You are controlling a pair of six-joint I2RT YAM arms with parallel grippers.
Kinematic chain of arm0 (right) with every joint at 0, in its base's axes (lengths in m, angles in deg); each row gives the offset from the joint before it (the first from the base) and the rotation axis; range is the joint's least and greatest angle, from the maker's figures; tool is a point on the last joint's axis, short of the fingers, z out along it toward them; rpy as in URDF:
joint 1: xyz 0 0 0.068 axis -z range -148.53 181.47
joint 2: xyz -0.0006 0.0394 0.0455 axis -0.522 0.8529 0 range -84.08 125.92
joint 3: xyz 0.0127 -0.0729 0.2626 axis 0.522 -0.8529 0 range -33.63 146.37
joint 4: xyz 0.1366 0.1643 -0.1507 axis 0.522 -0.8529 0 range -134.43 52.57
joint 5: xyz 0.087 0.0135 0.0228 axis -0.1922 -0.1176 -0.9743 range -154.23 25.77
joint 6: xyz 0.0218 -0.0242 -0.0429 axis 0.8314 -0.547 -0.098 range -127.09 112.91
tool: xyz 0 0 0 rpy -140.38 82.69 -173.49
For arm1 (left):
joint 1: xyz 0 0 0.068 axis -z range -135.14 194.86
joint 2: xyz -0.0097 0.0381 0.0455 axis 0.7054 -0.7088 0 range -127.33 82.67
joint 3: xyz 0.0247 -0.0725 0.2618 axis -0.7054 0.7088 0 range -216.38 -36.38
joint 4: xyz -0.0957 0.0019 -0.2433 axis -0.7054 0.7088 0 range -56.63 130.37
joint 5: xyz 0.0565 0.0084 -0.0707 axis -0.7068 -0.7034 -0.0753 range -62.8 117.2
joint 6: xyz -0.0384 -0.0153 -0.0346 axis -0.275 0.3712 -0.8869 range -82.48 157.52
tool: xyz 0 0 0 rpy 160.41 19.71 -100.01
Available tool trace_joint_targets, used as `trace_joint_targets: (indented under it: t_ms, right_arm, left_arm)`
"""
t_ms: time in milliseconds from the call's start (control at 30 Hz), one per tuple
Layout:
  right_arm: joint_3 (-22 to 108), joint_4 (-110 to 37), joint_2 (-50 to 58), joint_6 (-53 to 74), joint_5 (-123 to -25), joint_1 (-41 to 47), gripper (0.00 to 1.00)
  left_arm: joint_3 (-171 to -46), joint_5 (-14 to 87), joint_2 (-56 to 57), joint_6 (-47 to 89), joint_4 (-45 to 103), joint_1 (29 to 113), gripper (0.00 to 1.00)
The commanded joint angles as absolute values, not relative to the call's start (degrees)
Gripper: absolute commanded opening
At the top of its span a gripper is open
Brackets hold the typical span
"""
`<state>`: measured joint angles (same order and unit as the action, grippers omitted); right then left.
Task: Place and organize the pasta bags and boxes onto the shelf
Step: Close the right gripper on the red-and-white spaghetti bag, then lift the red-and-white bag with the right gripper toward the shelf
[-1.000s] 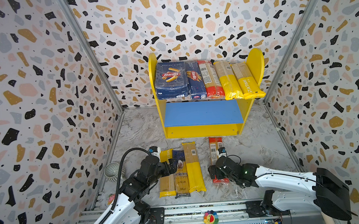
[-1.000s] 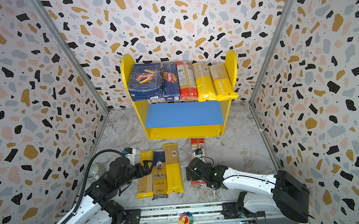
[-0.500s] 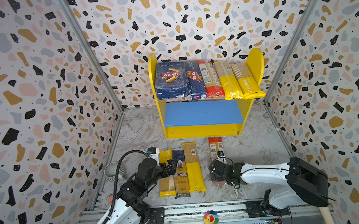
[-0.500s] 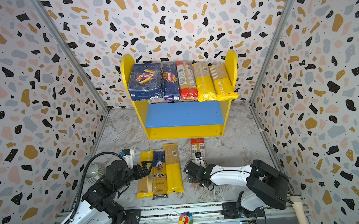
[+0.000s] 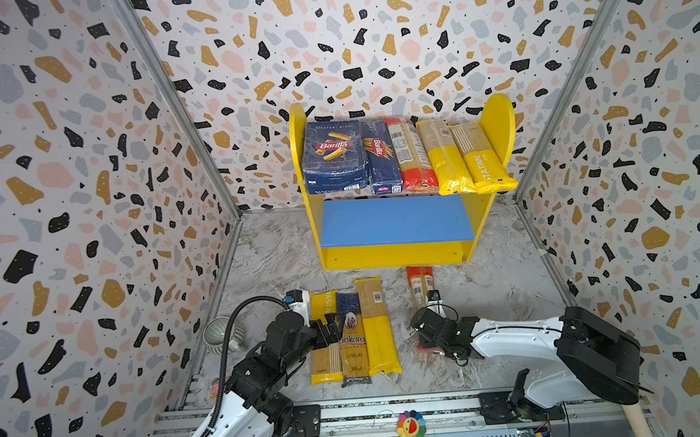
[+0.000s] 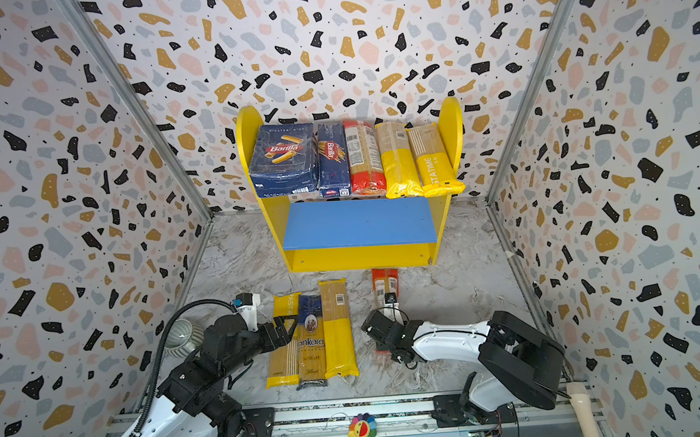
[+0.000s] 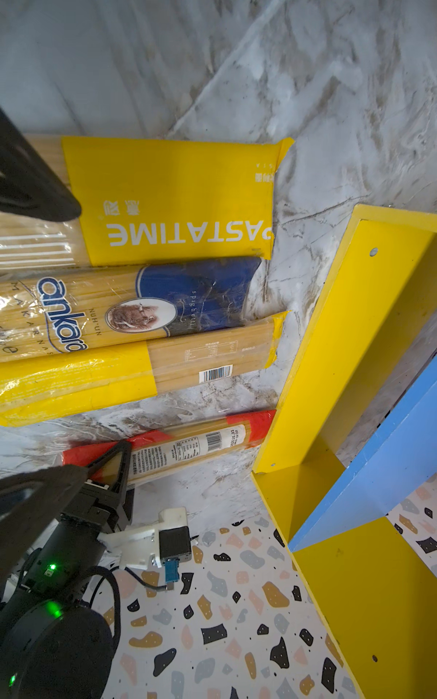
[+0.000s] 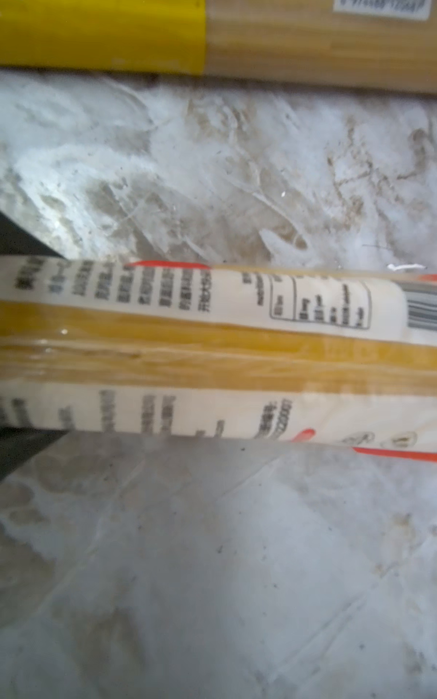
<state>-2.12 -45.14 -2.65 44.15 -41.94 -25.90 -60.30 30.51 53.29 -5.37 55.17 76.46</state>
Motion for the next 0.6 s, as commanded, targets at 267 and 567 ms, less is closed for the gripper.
trace_joint_targets:
  t_ms: [267,567]
  right_arm:
    - [-12.53,-43.34,-23.12,45.87,-62.80,-24.70,0.13]
    - [-14.98,-38.84,-40.68,45.97,-74.57,-17.82,0.09]
  left_arm:
    - [-61.46,31.03,53.15,-5.63,55.86,76.32,1.00]
    - [-63.13,30.64,51.64,-5.99,55.90,76.33,1.00]
